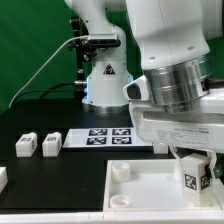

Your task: Assemble one leg

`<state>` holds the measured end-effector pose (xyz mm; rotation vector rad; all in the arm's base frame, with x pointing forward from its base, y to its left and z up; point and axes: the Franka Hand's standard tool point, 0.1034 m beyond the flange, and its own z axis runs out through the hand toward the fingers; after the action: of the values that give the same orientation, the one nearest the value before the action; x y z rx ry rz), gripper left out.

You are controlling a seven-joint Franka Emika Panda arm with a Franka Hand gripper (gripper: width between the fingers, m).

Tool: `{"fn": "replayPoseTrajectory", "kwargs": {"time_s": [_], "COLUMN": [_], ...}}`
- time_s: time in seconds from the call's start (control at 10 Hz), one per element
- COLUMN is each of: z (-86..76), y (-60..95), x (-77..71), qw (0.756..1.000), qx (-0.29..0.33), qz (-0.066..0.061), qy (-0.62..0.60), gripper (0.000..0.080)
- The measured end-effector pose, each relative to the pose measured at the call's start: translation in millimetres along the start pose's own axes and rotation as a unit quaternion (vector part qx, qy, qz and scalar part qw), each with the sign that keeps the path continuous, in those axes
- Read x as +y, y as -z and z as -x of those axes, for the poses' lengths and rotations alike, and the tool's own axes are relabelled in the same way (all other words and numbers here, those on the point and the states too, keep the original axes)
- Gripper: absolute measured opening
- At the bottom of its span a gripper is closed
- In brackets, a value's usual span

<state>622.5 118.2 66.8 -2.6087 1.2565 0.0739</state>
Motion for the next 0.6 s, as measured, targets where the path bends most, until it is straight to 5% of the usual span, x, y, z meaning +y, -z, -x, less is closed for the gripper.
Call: {"fn": "replayPoseTrajectory", "kwargs": {"time_s": [0.3,0.4,0.5,0.6], "z": [0.8,0.8,1.1,3.0], "y": [-0.5,-0.7,-1.2,-2.4], "x": [0.0,0.2,1.1,3.5], "qw": [1.0,1.0,0.999,0.998], "qx": [0.0,0.0,0.0,-0.001], "qz": [0.001,0.002,0.003,0.007], "qy": [0.003,0.004,0.032,0.062], "gripper": [0.0319,0.0513,0.0513,0.0619]}}
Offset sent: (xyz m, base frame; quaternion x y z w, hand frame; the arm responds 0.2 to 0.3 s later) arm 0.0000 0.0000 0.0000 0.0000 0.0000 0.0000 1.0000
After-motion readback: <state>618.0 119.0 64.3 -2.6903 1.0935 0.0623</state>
